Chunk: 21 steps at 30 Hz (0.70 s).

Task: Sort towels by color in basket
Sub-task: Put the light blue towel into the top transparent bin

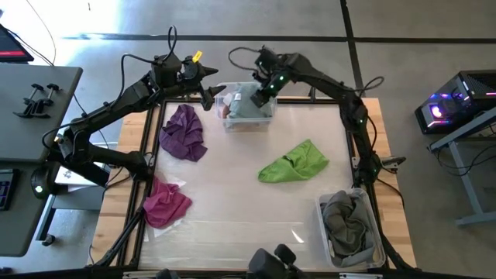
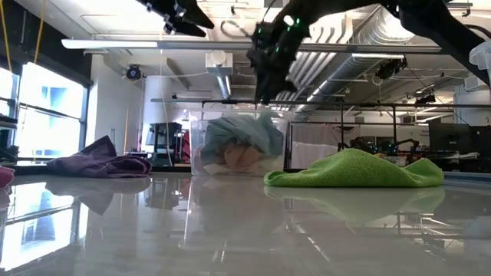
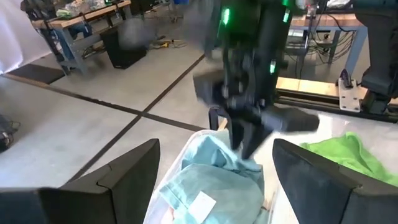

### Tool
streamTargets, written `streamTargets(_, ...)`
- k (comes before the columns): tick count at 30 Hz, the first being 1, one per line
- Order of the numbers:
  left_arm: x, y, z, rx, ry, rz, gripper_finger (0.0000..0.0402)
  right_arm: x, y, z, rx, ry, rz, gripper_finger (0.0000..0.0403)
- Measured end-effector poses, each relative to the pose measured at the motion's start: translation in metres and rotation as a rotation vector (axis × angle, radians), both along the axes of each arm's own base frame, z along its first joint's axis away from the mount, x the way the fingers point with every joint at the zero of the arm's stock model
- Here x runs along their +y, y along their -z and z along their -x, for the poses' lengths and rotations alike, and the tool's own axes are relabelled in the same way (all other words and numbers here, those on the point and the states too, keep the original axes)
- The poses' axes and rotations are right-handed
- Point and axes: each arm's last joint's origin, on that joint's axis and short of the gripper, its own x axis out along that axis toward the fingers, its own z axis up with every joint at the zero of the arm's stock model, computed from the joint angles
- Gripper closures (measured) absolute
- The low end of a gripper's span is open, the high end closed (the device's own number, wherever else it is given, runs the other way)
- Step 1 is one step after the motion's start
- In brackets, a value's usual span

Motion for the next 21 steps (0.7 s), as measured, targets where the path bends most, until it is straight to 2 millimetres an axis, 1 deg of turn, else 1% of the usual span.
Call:
streamTargets(3,0.000,0.000,0.000,-0.010,-0.006,0.017,0.0104,-0.002,-0.020,0.000,-0.033,0.055,0.123,0.0276)
streamTargets(5,0.000,0.000,0.000,-0.012,-0.007,0.020,0.0104,-0.005,-0.023,-0.006,-0.071,0.079,0.198,0.0281)
streamTargets(6,0.000,0.000,0.000,-0.012,-0.007,0.020,0.0104,-0.006,-0.020,-0.010,-0.093,0.087,0.218,0.0287)
streamTargets(7,0.000,0.000,0.001,-0.011,-0.007,0.021,0.0104,-0.006,-0.014,-0.015,-0.108,0.096,0.231,0.0295)
streamTargets(9,-0.002,-0.001,0.003,-0.008,-0.011,0.027,0.0104,-0.006,0.002,-0.025,-0.123,0.106,0.247,0.0315)
streamTargets(12,-0.005,-0.005,0.007,-0.034,-0.022,0.041,0.0104,-0.004,0.036,-0.035,-0.103,0.123,0.284,0.0354)
streamTargets(14,-0.006,-0.006,0.009,-0.041,-0.026,0.048,0.0104,-0.002,0.058,-0.038,-0.068,0.130,0.292,0.0384)
streamTargets(15,-0.006,-0.005,0.009,-0.035,-0.026,0.054,0.0104,-0.002,0.069,-0.037,-0.048,0.137,0.294,0.0393)
streamTargets(16,-0.006,-0.005,0.010,-0.030,-0.027,0.058,0.0104,-0.001,0.078,-0.036,-0.030,0.144,0.295,0.0397)
streamTargets(19,-0.007,-0.003,0.010,-0.014,-0.031,0.078,0.0104,0.000,0.100,-0.032,0.011,0.168,0.288,0.0390)
streamTargets(21,-0.006,-0.001,0.011,-0.007,-0.039,0.091,0.0104,-0.001,0.107,-0.027,0.025,0.187,0.284,0.0388)
